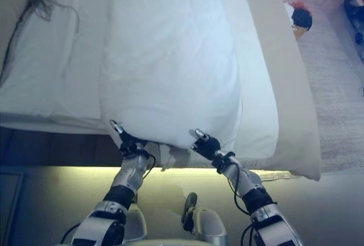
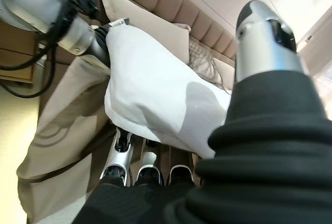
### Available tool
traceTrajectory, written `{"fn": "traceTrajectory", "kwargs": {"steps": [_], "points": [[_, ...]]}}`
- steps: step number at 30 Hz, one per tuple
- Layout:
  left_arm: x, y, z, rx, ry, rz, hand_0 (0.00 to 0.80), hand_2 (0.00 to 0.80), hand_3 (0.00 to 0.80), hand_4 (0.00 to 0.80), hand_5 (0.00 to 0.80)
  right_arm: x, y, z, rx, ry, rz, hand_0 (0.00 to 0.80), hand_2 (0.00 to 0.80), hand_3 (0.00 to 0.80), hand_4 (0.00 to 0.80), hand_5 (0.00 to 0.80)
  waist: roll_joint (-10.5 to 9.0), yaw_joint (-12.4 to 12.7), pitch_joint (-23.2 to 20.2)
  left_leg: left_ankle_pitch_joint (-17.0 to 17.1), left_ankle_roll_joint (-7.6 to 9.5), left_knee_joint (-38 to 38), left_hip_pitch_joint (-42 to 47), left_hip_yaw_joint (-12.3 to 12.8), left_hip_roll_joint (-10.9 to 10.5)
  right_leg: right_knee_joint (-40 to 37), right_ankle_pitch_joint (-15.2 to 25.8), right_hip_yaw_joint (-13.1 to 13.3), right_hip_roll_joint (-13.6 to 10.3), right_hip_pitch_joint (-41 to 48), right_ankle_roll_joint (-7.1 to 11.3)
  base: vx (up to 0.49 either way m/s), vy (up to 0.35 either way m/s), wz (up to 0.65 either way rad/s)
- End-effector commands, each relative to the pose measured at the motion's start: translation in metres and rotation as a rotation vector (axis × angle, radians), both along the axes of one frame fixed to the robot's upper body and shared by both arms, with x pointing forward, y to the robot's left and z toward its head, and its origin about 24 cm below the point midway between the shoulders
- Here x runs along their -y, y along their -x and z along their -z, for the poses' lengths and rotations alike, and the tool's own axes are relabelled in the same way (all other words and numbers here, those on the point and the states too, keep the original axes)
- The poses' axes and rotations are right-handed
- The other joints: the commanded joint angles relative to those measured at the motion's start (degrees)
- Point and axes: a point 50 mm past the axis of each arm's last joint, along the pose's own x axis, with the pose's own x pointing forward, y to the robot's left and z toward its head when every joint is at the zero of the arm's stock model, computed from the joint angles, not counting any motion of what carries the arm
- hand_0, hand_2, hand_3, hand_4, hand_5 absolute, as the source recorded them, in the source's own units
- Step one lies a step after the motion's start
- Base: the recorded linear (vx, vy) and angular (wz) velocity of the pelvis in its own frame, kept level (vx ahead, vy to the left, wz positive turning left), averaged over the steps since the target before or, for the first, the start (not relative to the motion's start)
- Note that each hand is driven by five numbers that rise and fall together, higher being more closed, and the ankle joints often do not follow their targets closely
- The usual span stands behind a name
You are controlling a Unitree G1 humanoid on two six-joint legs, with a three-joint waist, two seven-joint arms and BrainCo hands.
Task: Make the bed neatly
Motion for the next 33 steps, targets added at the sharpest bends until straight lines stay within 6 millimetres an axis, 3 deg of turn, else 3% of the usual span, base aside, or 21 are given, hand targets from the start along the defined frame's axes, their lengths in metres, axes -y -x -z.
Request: {"fn": "traceTrajectory", "kwargs": {"steps": [1,8,16,26,30,33], "points": [[-0.116,0.005,-0.025,0.103,-0.111,-0.378,0.0,0.0,0.0,0.0,0.0,0.075,0.07,0.056,-0.234,0.153,0.066,0.0,0.0,0.0,0.0,0.0,0.03,0.1,-7.6,-4.2,-0.42,2.7,0.3,0.7,2.0,-1.4,0.2,0.9,-4.5,0.9,3.61,0.138,0.109,0.07],[-0.14,0.034,-0.003,0.05,-0.113,-0.462,0.0,0.0,0.0,0.0,0.0,0.089,0.099,0.077,-0.377,0.155,0.132,0.0,0.0,0.0,0.0,0.0,2.11,0.8,-10.6,-4.2,-0.45,0.9,3.6,0.2,0.7,-2.6,-0.1,0.0,-5.6,4.1,3.96,0.072,0.12,0.06],[-0.148,0.055,0.008,0.059,-0.111,-0.488,0.0,0.0,0.0,0.0,0.0,0.098,0.093,0.078,-0.368,0.186,0.164,0.0,0.0,0.0,0.0,0.0,4.49,2.7,-12.0,-3.9,-0.22,-0.7,5.6,-1.0,-0.7,-3.7,0.1,-1.3,-6.5,6.7,4.09,-0.002,0.104,0.05],[-0.186,0.079,0.005,0.044,-0.161,-0.571,0.0,0.0,0.0,0.0,0.0,0.116,0.1,0.082,-0.415,0.197,0.199,0.0,0.0,0.0,0.0,0.0,6.15,4.1,-13.7,-3.9,0.36,-2.3,7.5,-2.1,-2.2,-4.6,0.3,-2.2,-7.0,8.5,4.32,0.0,0.071,0.06],[-0.199,0.089,0.005,0.027,-0.174,-0.607,0.0,0.0,0.0,0.0,0.0,0.115,0.107,0.087,-0.464,0.208,0.162,0.0,0.0,0.0,0.0,0.0,6.34,4.4,-14.2,-4.1,0.49,-2.5,7.9,-2.3,-2.6,-4.9,0.3,-2.5,-7.1,8.9,4.37,-0.018,0.031,0.04],[-0.21,0.094,0.005,0.005,-0.187,-0.633,0.0,0.0,0.0,0.0,0.0,0.118,0.121,0.094,-0.52,0.287,-0.001,0.0,0.0,0.0,0.0,0.0,6.43,5.1,-14.5,-4.2,0.58,-2.6,8.0,-2.4,-2.7,-4.9,0.2,-2.8,-7.2,9.1,4.4,-0.036,0.024,0.05]]}}
